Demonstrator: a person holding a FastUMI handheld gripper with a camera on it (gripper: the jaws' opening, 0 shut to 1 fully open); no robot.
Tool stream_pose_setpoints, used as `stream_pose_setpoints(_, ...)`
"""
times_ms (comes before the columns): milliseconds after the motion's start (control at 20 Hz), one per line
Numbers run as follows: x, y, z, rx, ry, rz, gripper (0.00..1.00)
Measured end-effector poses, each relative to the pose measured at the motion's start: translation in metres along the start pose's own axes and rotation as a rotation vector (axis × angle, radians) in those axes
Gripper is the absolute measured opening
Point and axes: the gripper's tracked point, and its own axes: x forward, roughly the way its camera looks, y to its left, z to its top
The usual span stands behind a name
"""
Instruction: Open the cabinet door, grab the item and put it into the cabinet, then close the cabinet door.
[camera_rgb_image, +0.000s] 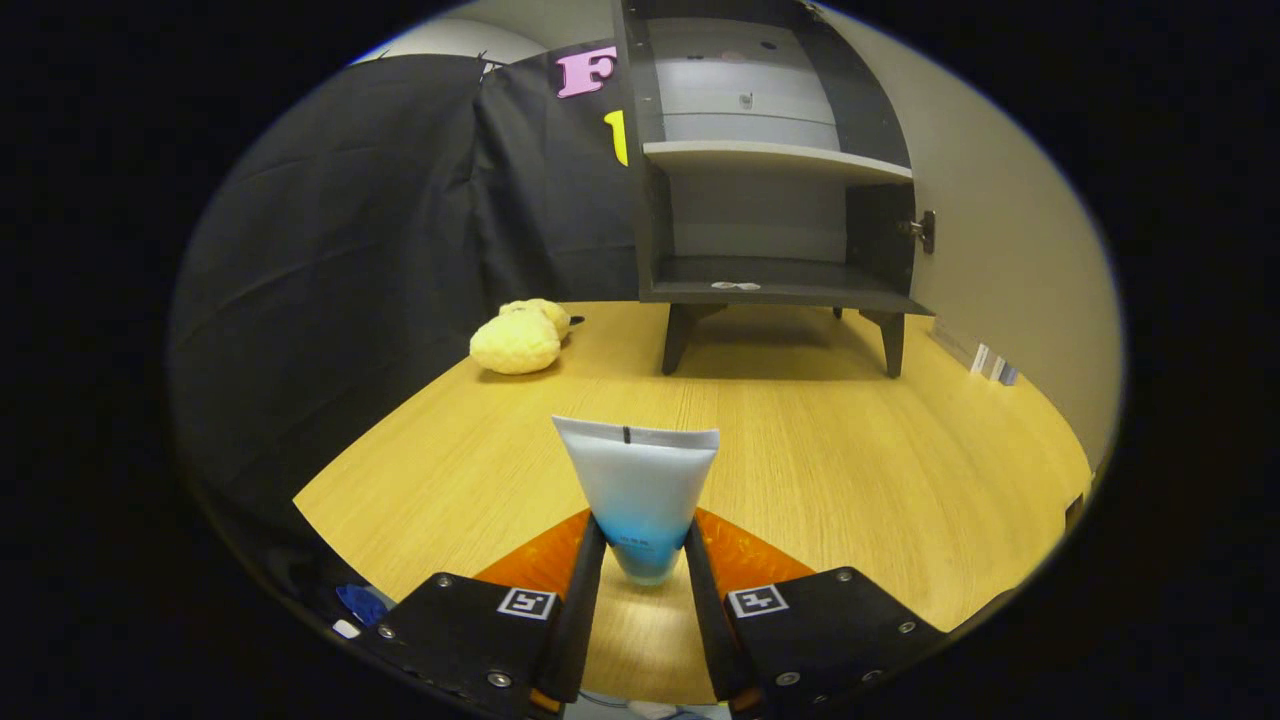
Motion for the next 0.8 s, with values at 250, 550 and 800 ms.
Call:
stream_pose_setpoints(250, -0.012, -0.024, 0.071, 0.005, -0.069, -0.01, 0.48)
stream_pose_setpoints(550, -0.025, -0.056, 0.172, 0.0, -0.188, -0.038, 0.48)
stream_pose_setpoints(800, -0.023, -0.085, 0.25, -0.021, -0.26, -0.066, 0.48)
